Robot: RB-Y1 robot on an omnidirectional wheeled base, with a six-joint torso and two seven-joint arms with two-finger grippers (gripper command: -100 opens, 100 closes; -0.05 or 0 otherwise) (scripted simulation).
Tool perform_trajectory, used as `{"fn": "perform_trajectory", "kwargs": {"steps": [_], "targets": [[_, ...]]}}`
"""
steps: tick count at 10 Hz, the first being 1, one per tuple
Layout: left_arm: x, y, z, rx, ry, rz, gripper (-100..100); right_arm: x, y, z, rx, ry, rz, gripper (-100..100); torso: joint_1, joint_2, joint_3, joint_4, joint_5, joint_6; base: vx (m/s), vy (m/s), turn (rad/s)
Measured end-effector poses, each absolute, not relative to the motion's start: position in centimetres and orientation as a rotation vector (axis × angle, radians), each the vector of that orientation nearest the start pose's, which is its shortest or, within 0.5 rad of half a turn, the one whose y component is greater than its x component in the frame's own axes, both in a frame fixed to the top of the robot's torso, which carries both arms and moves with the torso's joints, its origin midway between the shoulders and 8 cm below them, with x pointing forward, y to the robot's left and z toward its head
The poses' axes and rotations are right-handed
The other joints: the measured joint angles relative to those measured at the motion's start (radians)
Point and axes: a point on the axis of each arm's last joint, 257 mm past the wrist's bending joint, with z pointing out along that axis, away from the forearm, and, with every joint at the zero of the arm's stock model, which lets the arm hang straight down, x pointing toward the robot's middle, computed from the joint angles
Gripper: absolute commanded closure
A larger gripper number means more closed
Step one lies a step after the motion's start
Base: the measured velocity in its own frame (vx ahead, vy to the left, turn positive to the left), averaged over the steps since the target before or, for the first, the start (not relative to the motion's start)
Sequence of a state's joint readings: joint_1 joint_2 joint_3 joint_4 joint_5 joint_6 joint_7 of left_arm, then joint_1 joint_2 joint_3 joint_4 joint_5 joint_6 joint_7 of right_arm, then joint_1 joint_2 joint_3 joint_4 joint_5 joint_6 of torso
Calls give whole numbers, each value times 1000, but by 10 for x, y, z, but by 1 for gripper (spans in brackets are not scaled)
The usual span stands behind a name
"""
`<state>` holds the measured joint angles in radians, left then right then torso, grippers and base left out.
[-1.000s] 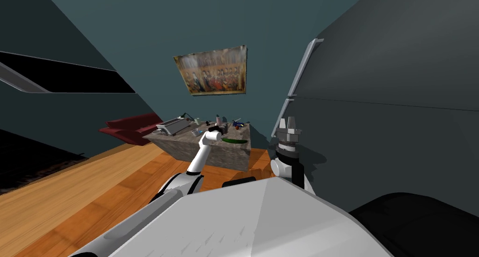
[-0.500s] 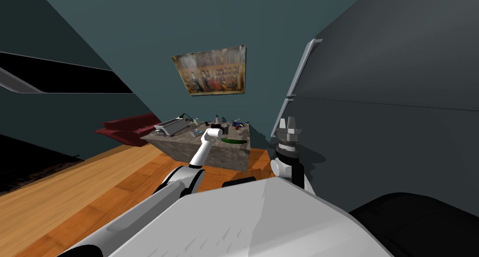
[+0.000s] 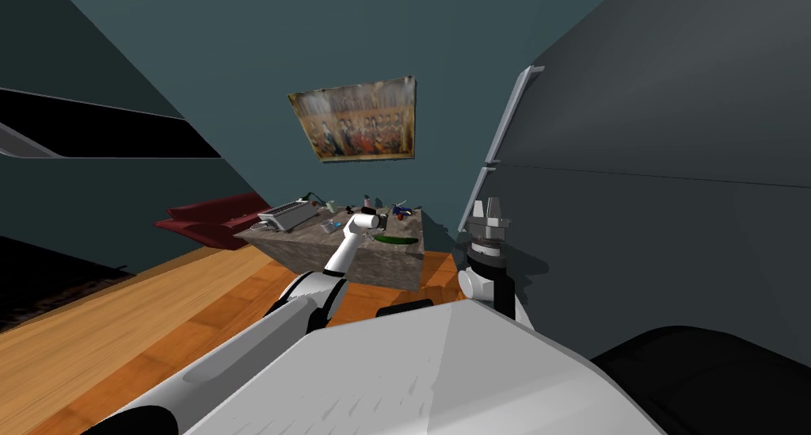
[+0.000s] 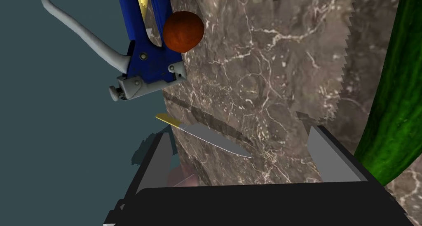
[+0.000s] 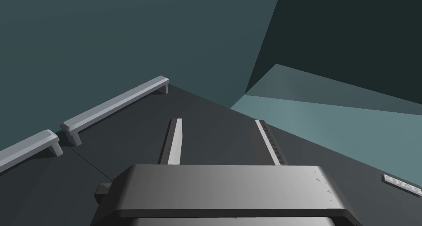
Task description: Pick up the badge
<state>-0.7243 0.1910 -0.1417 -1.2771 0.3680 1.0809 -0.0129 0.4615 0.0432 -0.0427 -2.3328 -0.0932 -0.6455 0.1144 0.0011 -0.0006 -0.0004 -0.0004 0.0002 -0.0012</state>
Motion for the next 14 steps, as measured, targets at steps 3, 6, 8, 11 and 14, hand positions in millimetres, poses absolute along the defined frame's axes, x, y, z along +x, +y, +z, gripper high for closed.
{"fn": "perform_trajectory", "kwargs": {"steps": [3,6,8,11,14], "targets": [[614,99,-233,-1489,2131,-844,-100,299,-298,83,518,378,1259,0,0,0,0,0,0,0,15,10,-9],[607,104,-242,-1540,2196,-735,-100,299,-298,83,518,378,1259,0,1,-1,0,0,0,0,23,22,-14],[599,110,-251,-1577,2236,-657,-100,299,-298,83,518,378,1259,0,1,0,0,0,0,0,21,23,-13],[586,122,-265,-1645,2291,-531,-100,299,-298,83,518,378,1259,0,1,-1,-1,0,0,0,30,29,-10],[572,133,-274,-1710,2336,-400,-100,299,-298,83,518,378,1259,0,2,-1,-1,0,0,0,27,32,-7]]}}
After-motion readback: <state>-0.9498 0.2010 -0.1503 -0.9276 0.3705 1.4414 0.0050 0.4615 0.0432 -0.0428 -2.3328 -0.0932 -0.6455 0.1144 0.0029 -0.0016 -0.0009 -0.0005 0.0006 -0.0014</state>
